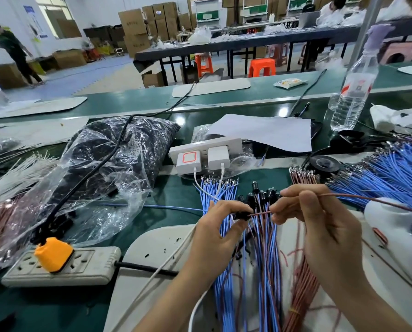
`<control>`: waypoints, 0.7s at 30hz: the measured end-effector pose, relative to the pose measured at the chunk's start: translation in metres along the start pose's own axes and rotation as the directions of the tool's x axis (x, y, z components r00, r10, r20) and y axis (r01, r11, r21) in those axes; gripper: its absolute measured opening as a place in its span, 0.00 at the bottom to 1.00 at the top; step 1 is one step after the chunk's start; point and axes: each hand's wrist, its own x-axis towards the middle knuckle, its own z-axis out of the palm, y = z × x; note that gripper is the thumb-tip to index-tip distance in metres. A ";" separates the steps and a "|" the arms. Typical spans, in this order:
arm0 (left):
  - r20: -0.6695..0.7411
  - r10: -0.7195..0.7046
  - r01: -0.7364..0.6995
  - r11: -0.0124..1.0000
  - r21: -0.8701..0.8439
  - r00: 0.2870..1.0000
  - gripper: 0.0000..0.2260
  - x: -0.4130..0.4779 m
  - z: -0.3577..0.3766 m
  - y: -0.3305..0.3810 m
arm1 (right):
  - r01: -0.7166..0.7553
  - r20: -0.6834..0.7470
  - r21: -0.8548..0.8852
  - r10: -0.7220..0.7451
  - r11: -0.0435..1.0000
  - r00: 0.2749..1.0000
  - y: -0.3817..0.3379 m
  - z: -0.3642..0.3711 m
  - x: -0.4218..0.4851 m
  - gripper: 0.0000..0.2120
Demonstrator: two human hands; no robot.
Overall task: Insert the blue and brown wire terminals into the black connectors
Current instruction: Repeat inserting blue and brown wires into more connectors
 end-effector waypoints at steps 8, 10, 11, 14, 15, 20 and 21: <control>-0.003 0.088 -0.088 0.991 0.100 0.996 0.12 0.001 0.001 0.002 | 0.036 0.104 -0.126 -0.023 0.991 0.994 0.006 0.000 -0.002 0.13; -0.005 0.115 -0.114 0.988 0.108 0.993 0.12 0.000 0.001 0.002 | 0.000 0.155 -0.150 0.024 0.989 0.988 0.008 0.001 -0.003 0.11; -0.004 0.130 -0.129 0.986 0.106 0.991 0.11 0.000 0.002 0.002 | -0.022 0.179 -0.173 0.053 0.985 0.982 0.010 0.002 -0.004 0.10; -0.024 0.133 -0.132 0.990 0.053 0.991 0.07 0.001 0.003 0.002 | -0.110 0.235 -0.269 0.176 0.957 0.956 0.015 0.005 -0.007 0.11; -0.041 0.117 -0.117 0.993 0.008 0.992 0.07 0.002 0.002 0.002 | -0.173 0.260 -0.241 0.235 0.955 0.937 0.016 0.005 -0.007 0.12; -0.023 -0.099 0.079 0.892 -0.445 0.995 0.10 0.003 -0.002 0.006 | -0.512 0.353 0.029 0.471 0.858 0.809 0.011 0.003 -0.004 0.14; -0.003 -0.135 0.116 0.856 -0.504 0.991 0.11 0.004 -0.003 0.006 | -0.518 0.355 0.033 0.474 0.855 0.806 0.010 0.003 -0.002 0.09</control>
